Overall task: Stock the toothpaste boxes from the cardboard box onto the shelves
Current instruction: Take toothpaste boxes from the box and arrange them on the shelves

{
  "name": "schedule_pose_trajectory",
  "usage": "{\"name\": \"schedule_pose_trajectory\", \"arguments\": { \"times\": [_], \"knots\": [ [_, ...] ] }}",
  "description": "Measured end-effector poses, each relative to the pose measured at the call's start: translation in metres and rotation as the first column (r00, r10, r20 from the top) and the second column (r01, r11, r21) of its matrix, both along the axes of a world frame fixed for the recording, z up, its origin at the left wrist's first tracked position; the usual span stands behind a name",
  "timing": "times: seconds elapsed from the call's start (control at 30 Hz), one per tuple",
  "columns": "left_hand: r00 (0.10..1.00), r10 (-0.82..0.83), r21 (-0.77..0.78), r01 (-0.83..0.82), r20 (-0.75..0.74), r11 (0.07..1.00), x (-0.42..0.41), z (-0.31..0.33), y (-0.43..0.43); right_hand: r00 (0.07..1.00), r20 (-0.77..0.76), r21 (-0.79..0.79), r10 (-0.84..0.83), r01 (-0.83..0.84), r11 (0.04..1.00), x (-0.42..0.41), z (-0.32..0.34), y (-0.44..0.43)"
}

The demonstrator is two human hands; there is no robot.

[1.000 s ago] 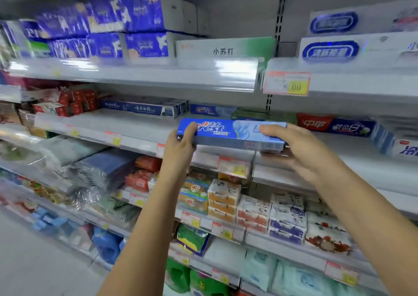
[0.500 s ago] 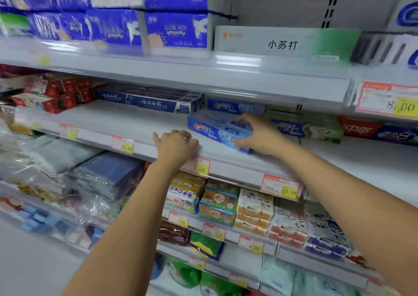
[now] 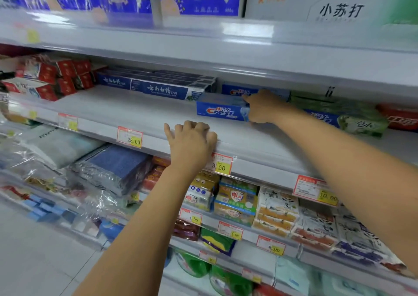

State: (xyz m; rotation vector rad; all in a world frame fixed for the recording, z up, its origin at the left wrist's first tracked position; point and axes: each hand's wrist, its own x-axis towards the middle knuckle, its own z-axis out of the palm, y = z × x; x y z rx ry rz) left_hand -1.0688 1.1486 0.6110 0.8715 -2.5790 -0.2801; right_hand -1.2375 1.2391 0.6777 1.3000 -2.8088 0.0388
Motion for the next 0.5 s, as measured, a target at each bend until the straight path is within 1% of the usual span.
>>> {"name": "schedule_pose_trajectory", "arguments": {
  "times": [0.13, 0.23, 0.37, 0.4, 0.5],
  "knots": [
    [1.0, 0.001, 0.016, -0.002, 0.008, 1.0, 0.0, 0.001, 0.001, 0.999, 0.028, 0.104, -0.035, 0.032, 0.994, -0.007, 0.007, 0.003],
    [1.0, 0.001, 0.022, -0.001, 0.013, 1.0, 0.0, 0.002, 0.001, 0.999, 0.005, 0.189, -0.033, 0.032, 0.981, -0.011, 0.012, 0.006],
    [1.0, 0.0, 0.024, -0.001, 0.025, 1.0, 0.001, 0.004, 0.002, 0.999, -0.017, 0.239, -0.029, 0.033, 0.97, -0.015, 0.016, 0.006],
    [1.0, -0.001, 0.024, 0.0, 0.027, 1.0, 0.001, 0.004, 0.002, 0.999, 0.012, 0.243, -0.03, 0.026, 0.97, -0.016, 0.019, 0.007],
    [0.999, -0.001, 0.029, 0.0, 0.041, 1.0, 0.0, 0.005, 0.002, 0.985, 0.17, 0.221, -0.037, -0.001, 0.975, -0.016, 0.031, 0.013]
  ]
}}
